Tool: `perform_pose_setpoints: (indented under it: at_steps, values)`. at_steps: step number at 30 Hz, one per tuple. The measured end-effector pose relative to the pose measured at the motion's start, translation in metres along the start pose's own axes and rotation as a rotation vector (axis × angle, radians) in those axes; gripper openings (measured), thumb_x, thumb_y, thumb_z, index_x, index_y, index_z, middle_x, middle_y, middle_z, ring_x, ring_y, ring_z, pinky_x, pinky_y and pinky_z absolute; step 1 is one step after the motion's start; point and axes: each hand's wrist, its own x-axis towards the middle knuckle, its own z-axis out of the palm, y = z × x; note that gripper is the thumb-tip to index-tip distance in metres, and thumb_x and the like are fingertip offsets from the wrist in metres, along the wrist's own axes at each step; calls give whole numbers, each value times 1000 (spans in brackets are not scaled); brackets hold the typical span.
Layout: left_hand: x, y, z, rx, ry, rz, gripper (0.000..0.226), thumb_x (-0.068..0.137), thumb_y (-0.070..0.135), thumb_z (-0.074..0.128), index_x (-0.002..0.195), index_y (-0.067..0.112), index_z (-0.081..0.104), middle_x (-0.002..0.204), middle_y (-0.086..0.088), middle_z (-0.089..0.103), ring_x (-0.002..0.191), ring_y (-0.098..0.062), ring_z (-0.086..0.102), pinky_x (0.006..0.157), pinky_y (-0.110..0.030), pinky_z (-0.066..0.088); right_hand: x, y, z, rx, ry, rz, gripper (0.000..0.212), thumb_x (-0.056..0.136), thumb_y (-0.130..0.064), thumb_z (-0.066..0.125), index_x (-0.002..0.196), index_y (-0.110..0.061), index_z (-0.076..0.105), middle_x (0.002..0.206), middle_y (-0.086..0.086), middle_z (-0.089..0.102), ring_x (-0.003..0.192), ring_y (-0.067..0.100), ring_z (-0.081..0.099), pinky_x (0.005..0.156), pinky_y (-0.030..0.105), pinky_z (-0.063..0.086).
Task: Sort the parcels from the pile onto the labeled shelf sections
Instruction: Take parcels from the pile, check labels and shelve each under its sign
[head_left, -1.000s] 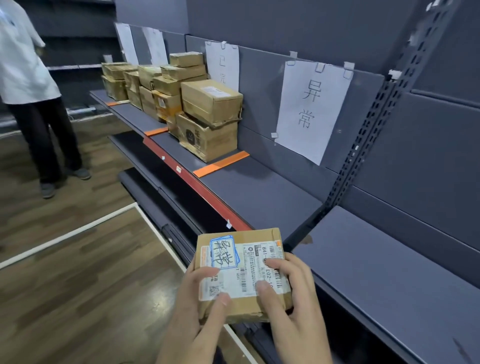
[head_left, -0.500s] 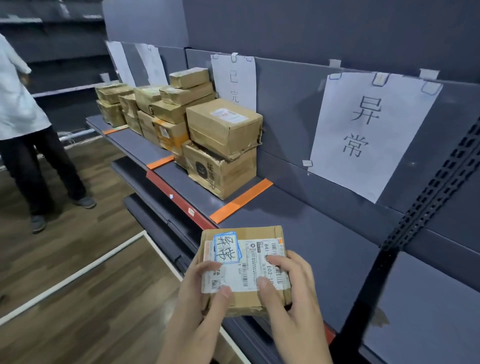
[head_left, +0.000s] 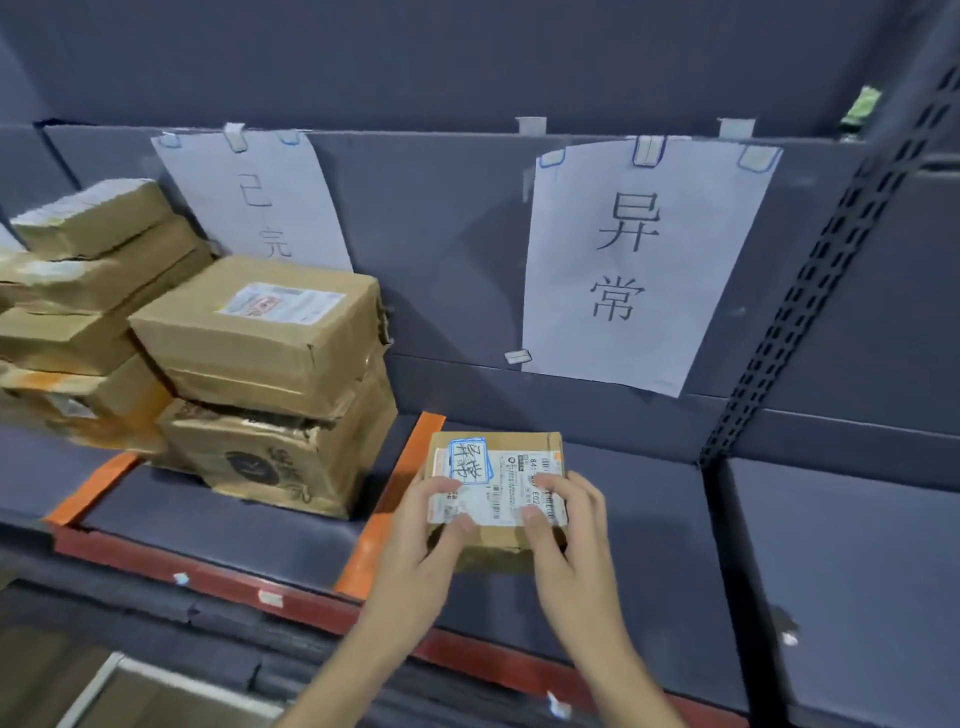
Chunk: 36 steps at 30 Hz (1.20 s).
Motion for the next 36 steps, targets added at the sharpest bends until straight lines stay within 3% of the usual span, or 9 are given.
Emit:
perform_pose_setpoints:
  at_steps: [4, 8, 12, 17, 23, 27, 29, 31, 36]
  values:
    - [61, -54, -11, 49, -166, -73, 21, 97, 18, 49, 110, 34, 49, 123, 15, 51, 118, -5, 45, 90, -9, 35, 30, 43, 40, 1, 101, 132, 21, 99, -19, 48, 117, -28, 53, 131, -13, 40, 121, -6, 42, 94, 9, 39]
    - [101, -97, -11, 67, -236, -153, 20, 96, 23, 47, 105, 40, 49, 119, 8, 54, 115, -17, 49, 101, -35, 39, 55, 78, 70, -92, 153, 262, 20, 101, -21, 44, 116, -33, 49, 132, -13, 39, 129, 11, 37, 105, 30, 37]
    - [131, -107, -17, 31, -271, -181, 18, 98, 21, 46, 111, 35, 47, 112, 14, 59, 104, -8, 59, 97, -34, 47, 81, 91, 89, -160, 185, 266, 23, 101, -20, 44, 121, -26, 51, 133, -10, 40, 128, 13, 36, 105, 28, 34]
    - [164, -115, -19, 111, -316, -237, 22, 87, 51, 51, 107, 48, 44, 116, 10, 61, 104, -14, 60, 99, -37, 45, 111, 89, 96, -205, 225, 281, 29, 99, -19, 47, 128, -17, 51, 132, -2, 46, 117, 7, 46, 94, 17, 35]
    - [185, -106, -17, 171, -332, -225, 19, 95, 22, 49, 113, 24, 44, 110, -1, 58, 91, -21, 54, 77, -29, 39, 126, 84, 92, -291, 182, 352, 31, 97, -20, 49, 129, -18, 49, 133, -4, 49, 88, -13, 49, 71, 9, 37]
    - [201, -99, -18, 390, -359, -207, 21, 93, 21, 47, 114, 23, 46, 114, -6, 51, 93, -26, 52, 73, -25, 35, 141, 66, 83, -386, 68, 418, 32, 98, -20, 49, 130, -17, 49, 135, 0, 48, 92, 2, 51, 59, 1, 38]
    - [205, -93, -21, 487, -363, -169, 25, 92, 25, 47, 116, 23, 49, 139, -6, 36, 119, -25, 42, 88, -22, 32, 143, 53, 73, -507, 0, 400, 35, 99, -24, 48, 133, -17, 49, 136, 3, 48, 108, 12, 51, 69, 4, 40]
    - [203, -85, -24, 615, -360, -109, 32, 93, 31, 46, 124, 22, 49, 154, -5, 18, 134, -27, 28, 105, -27, 25, 141, 41, 60, -627, -33, 373, 39, 99, -28, 48, 136, -15, 49, 141, 5, 45, 125, 19, 46, 95, 21, 38]
    - [192, -43, -22, 781, -466, 182, 45, 99, 30, 40, 140, 12, 39, 159, -7, 12, 142, -29, 16, 115, -34, 13, 121, 2, 14, -942, -120, 406, 56, 101, -41, 38, 146, -8, 32, 154, 11, 30, 141, 33, 25, 114, 43, 26]
